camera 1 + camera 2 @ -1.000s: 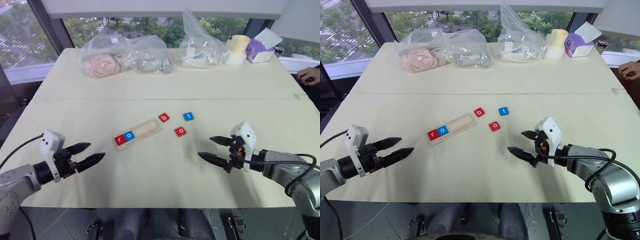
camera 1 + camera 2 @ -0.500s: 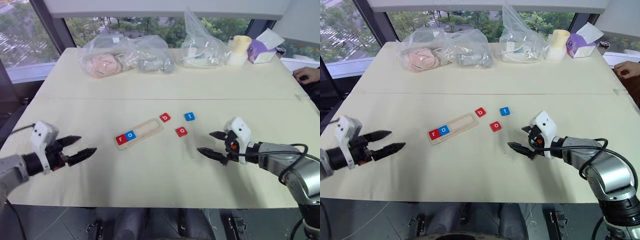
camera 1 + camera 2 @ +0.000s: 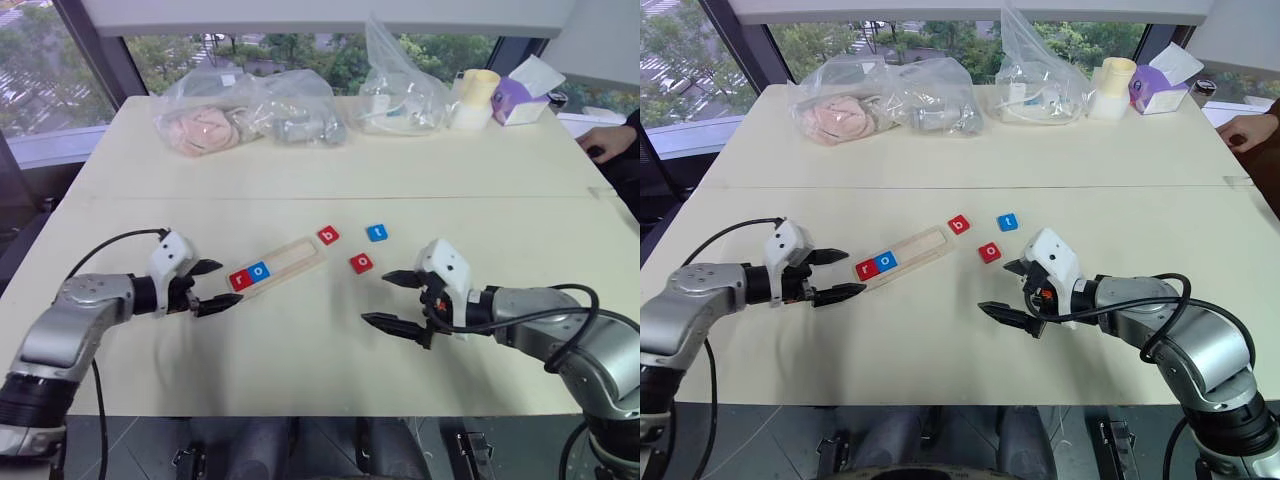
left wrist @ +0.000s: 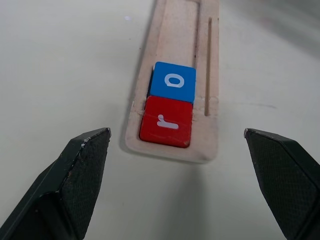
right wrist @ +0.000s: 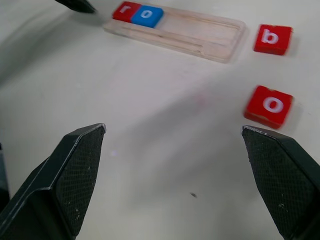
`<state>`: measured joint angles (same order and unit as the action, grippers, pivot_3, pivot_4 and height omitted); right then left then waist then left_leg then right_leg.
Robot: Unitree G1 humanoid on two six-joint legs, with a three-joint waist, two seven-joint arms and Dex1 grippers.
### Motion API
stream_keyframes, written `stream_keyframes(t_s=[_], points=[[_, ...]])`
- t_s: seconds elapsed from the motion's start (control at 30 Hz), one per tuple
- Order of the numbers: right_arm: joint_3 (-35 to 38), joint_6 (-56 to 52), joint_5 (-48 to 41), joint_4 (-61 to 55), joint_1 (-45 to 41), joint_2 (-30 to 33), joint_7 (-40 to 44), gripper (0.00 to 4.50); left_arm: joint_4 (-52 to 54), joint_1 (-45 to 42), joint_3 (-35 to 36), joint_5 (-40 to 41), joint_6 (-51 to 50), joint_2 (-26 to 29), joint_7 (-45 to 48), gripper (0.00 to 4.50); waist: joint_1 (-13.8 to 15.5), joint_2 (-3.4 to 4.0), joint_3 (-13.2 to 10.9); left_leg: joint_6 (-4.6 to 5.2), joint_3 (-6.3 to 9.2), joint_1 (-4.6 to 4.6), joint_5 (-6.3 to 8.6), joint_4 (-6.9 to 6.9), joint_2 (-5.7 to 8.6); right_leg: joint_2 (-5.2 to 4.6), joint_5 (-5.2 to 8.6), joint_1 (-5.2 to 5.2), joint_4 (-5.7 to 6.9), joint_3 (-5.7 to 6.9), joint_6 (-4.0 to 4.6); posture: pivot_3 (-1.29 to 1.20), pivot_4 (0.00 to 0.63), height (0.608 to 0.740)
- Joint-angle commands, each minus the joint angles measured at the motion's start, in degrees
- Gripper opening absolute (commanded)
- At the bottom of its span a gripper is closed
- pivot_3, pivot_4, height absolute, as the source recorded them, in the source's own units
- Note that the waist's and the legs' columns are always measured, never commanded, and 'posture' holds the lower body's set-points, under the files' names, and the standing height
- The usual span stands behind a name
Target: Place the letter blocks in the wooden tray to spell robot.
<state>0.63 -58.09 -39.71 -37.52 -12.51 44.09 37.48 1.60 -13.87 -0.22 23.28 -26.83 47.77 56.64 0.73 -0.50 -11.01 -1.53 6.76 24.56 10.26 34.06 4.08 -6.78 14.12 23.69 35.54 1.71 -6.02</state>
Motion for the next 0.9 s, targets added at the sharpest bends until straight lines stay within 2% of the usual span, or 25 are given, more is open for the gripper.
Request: stream_keyframes(t_s=[0.03, 0.73, 0.87, 0.9], points=[[0.65, 0.12, -1.03, -2.79, 0.09, 0.16, -0.39, 4.47, -1.57, -0.73, -0.96, -2.42, 3.13, -0.2, 1.48, 4.5, -0.09, 0.0, 0.0, 0.0, 0.0, 0.0, 0.0, 0.0, 0.0, 0.0, 0.0, 0.0, -0.01, -0.01, -0.01, 0.0, 0.15, 0.74], [-0.66, 3.4, 2.13, -1.7, 2.66, 0.14, -1.12, 4.47, -11.16, -3.37, -5.57, -10.88, 10.58, -6.35, 4.02, 4.5, 0.18, 0.12, 0.14, 0.03, 0.05, -0.17, -0.01, 0.16, 0.03, -0.02, -0.1, -0.23, 0.02, -0.03, -0.17, 0.0, 0.15, 0.74], [-0.58, 3.35, 2.46, -1.83, 2.78, 0.34, -0.94, 4.5, -12.47, -3.69, -5.25, -11.4, 11.32, -6.95, 3.99, 3.28, 0.12, 0.14, 0.17, 0.03, 0.04, -0.19, -0.01, 0.16, 0.03, -0.01, -0.1, -0.25, 0.02, -0.03, -0.18, 0.0, 0.15, 0.74], [-0.53, 3.32, 2.48, -1.89, 2.8, 0.37, -0.96, 4.5, -12.7, -4.01, -5.39, -11.9, 11.47, -7.17, 3.47, 3.13, 0.13, 0.17, 0.19, 0.03, 0.05, -0.2, -0.01, 0.16, 0.03, -0.02, -0.1, -0.25, 0.02, -0.03, -0.18, 0.0, 0.15, 0.74]])
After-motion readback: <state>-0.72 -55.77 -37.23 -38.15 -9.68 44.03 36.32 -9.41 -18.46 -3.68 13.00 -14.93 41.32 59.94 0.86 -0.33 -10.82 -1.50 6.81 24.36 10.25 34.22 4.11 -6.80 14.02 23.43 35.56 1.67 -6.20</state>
